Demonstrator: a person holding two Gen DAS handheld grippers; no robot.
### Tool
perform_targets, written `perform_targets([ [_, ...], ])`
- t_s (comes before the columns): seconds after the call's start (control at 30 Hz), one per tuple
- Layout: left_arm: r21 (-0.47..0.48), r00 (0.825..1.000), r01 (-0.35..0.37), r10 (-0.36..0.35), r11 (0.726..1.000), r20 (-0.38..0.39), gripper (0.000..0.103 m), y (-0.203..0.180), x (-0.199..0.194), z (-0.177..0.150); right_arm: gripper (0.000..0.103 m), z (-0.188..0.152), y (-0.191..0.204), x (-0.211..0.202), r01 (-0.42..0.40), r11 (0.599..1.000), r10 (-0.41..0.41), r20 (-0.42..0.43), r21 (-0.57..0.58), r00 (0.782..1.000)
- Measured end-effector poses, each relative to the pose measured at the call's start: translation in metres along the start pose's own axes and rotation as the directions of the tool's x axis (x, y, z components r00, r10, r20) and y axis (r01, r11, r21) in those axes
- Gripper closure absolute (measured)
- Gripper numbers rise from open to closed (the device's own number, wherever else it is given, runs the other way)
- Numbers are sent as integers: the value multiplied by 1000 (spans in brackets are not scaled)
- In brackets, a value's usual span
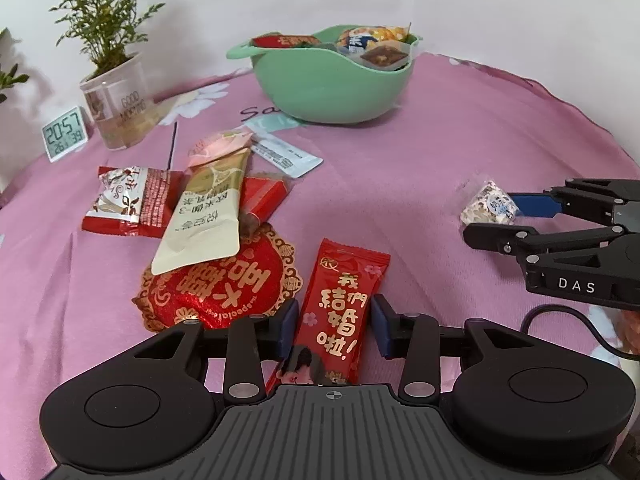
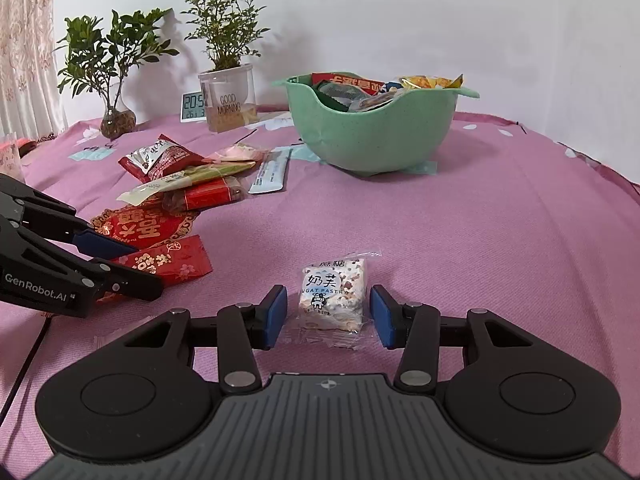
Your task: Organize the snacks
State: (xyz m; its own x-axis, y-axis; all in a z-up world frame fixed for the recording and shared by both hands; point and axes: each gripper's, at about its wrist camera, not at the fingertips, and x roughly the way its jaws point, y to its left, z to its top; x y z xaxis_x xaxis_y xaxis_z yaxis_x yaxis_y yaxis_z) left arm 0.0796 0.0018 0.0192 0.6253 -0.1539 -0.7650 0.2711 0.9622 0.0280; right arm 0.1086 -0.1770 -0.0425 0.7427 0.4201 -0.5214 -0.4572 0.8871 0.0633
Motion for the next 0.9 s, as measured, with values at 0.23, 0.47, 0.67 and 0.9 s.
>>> perform_targets([
  [0.23, -1, 1000, -12, 12, 1000, 21, 1, 2, -5, 10, 55, 2, 2, -2, -42, 999, 42, 12, 1, 999],
  [0.47, -10, 998, -12, 13, 1000, 61, 1, 9, -15, 28, 57, 11, 2, -7, -63, 998, 63, 50, -4, 997],
  [0.67, -30, 993, 13, -9, 999, 121, 1, 21, -28, 58, 74, 33, -6, -14, -89, 996, 89, 127, -4, 988],
  [0.9, -44, 979, 13, -4, 999, 203, 1, 29, -35, 104, 77, 68, -20, -15, -87, 996, 88, 215, -11, 973],
])
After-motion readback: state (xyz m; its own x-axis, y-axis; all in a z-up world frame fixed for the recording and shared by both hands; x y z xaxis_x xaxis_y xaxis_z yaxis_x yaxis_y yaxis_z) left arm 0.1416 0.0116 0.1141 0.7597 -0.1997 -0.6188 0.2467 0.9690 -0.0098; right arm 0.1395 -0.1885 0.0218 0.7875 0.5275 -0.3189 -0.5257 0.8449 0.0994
